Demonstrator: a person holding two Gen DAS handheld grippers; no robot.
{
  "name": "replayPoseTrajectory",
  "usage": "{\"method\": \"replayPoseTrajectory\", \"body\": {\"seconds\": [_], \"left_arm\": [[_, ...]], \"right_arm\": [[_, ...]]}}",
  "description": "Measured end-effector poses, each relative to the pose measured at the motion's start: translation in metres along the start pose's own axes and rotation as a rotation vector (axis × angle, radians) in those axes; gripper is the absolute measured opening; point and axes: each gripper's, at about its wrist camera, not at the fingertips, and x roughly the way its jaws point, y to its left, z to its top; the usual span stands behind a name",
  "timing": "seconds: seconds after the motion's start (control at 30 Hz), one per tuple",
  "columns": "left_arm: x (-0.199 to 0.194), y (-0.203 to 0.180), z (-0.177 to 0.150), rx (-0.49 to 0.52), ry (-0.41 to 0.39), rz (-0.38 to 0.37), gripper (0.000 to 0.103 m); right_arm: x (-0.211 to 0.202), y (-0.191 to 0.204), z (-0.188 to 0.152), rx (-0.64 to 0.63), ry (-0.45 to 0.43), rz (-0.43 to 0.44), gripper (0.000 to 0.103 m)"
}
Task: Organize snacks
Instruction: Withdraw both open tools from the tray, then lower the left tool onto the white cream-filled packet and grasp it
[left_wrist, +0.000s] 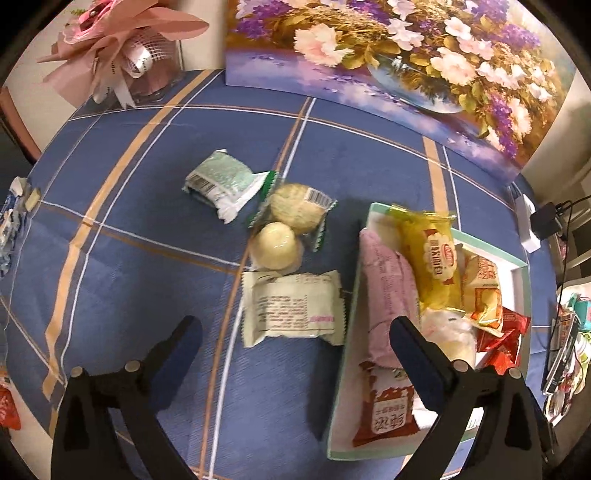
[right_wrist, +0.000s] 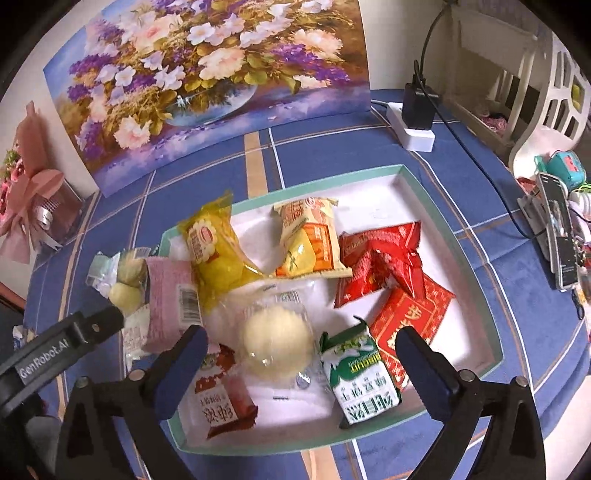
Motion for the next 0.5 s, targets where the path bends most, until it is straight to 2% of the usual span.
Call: {"method": "replayPoseTrajectory", "body": {"seconds": [0.37,0.5], "left_arm": [[-0.018,0.026,-0.001,-0.062,-0.038,0.036,0.101],[-0.021,0.034,-0.002,-0.076,-0.043,0.076,0.101]], "right_arm": [[-0.009,0.013,-0.017,-0.055,0.006,-0.026,0.103],[-0.011,0.021,-0.022,-0.064,0.015,-0.029,0.103]]}}
